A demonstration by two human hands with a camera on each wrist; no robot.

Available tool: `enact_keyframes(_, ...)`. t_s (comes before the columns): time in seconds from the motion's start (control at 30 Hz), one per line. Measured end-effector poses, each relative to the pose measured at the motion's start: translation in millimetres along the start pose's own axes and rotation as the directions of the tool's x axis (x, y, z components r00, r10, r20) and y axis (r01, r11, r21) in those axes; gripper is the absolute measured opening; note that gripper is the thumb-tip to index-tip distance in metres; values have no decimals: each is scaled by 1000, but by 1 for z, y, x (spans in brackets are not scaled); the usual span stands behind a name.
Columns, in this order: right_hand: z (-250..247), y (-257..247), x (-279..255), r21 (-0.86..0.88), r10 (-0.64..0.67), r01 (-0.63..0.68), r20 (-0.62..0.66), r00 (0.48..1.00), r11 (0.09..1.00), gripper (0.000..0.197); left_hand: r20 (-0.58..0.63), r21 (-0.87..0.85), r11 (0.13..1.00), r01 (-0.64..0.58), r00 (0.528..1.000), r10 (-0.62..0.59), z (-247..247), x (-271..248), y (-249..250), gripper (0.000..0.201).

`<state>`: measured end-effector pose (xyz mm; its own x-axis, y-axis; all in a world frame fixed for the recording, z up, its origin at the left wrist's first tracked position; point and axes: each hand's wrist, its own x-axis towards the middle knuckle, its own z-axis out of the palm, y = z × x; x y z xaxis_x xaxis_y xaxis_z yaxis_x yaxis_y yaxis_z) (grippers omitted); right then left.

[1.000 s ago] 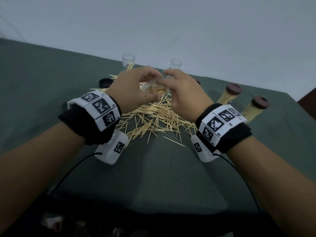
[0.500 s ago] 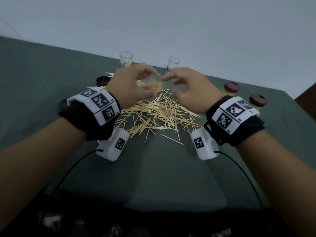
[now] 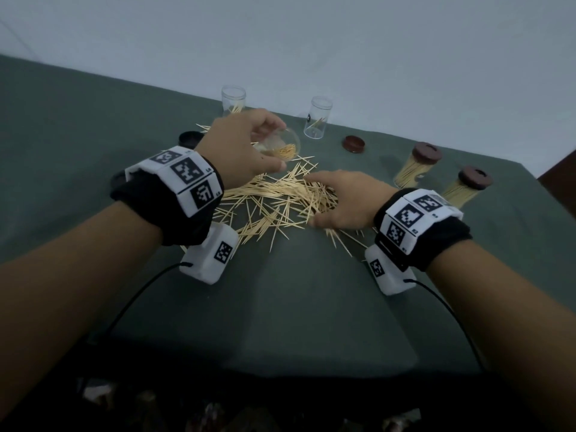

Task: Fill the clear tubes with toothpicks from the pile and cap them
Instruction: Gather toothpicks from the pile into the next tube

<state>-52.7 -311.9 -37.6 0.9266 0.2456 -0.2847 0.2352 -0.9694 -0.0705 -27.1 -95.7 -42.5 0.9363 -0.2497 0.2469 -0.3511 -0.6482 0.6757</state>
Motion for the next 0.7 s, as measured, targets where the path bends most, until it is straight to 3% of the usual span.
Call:
enact_keyframes(0.1, 0, 7, 6, -16, -22, 21, -49, 999, 1000, 63, 6, 8, 1000, 1, 1000, -1, 0, 0, 0, 57)
enact_keyframes(0.27, -7, 9, 16, 27, -41, 42, -17, 999, 999, 68, 10, -3, 1000, 10, 1000, -10, -5, 3, 0, 58)
enact_keyframes(0.4, -27, 3, 41, 142, -65, 77, -88, 994, 987, 51, -17, -14, 999, 36, 999, -36, -11, 5, -4, 57)
enact_keyframes(0.47, -33, -3, 63, 65, -39, 47, -123, 992, 997, 42, -23, -23, 999, 49, 999, -49, -12, 5, -6, 57)
enact_keyframes(0.6, -37, -20, 99, -143, -40, 38, -9, 999, 989, 42, -16, -15, 998, 55, 998, -55, -14, 5, -10, 54)
enact_keyframes(0.7, -35, -25, 108, -198, -56, 51, -20, 998, 979, 35, -4, -11, 999, 50, 999, -50, -14, 7, -12, 54)
